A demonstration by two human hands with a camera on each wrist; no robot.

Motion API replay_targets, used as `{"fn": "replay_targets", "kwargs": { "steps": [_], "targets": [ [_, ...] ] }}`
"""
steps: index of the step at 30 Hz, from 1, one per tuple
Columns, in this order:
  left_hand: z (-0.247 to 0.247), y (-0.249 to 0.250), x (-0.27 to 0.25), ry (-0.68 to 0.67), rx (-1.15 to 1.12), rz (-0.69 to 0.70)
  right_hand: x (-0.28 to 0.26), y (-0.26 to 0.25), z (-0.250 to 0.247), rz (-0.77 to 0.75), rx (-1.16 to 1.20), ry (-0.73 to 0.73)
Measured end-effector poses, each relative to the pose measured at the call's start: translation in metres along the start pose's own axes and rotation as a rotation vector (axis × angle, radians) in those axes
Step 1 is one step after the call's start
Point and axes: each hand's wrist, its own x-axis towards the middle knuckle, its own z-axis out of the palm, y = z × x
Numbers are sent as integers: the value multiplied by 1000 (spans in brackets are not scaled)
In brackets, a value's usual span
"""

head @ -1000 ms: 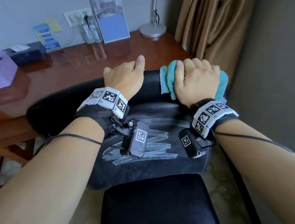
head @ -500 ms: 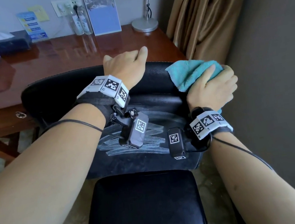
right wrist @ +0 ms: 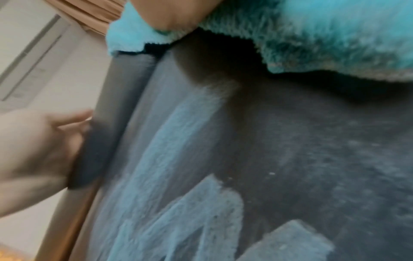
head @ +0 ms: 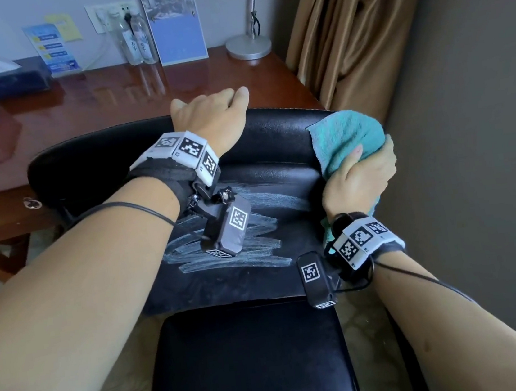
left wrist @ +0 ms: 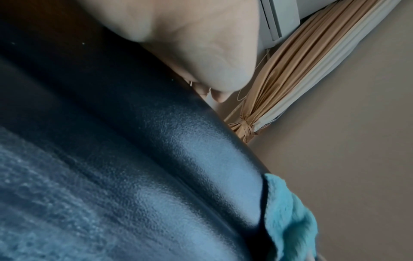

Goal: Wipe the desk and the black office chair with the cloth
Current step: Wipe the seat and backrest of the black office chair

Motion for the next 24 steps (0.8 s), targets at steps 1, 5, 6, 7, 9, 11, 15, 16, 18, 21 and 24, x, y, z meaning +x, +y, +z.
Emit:
{"fn": "replay_targets", "kwargs": {
  "steps": [1,5,6,7,9,11,15,16,18,21,24],
  "targets": [
    [-1,0,-1,3,2,-1,0,-8,3,-25,-33,24],
    [0,-4,-1,-4,1,1,-1,-3,4,-290,-116,8],
    [0,-4,-1,-4,1,1,-1,6,1,-360,-93,-26],
    [0,-3,0,2,5,4,1,15,-3,-391,-46,-49],
    [1,-2,0,13,12,15,-1,25,-8,-340,72,-37],
    [2,-2,-2,19,10,17,-8,23,-6,-205,163,5],
    [-1,-2,-4,21,0,21,-11,11,-3,-43,228,65],
    [-1,-2,-4,24,0,27,-9,8,-1,-32,226,95],
    [-2,-4,-5,18,-4,31,-8,3,1,-62,179,186],
    [-7,-6,-8,-7,-54,48,-23,2,0,-250,52,192],
    [-23,-16,-14,-90,-154,73,-31,11,1,-386,-63,163]
  ]
}}
